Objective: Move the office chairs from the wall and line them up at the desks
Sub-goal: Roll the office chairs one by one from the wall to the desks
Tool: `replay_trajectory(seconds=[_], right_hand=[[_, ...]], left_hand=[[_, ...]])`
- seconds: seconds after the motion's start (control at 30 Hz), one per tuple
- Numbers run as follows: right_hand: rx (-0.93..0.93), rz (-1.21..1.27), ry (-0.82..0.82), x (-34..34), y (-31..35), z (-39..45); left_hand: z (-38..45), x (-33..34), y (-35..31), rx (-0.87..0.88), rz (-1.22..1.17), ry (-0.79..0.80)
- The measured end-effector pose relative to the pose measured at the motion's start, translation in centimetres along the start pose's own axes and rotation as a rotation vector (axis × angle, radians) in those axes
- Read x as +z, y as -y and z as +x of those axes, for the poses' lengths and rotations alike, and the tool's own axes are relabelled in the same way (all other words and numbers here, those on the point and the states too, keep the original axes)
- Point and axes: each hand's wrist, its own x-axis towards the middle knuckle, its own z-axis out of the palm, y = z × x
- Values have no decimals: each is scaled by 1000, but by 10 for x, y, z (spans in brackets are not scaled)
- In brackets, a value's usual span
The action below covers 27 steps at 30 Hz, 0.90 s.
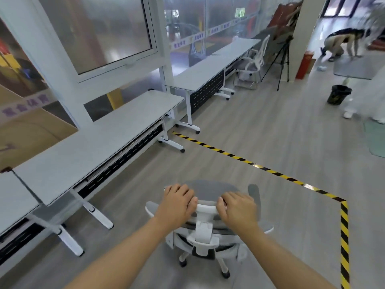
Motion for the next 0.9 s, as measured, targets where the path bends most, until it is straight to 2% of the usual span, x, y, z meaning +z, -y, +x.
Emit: replay_trajectory(seconds=[0.43,0.73,0.9], right_hand=[[130,-88,18,148,48,203],[239,-229,50,233,59,329],[278,-254,70,277,48,391]], left_hand=[[183,38,217,117,-34,-18],[311,65,334,220,-121,84],[377,88,382,265,-124,62]])
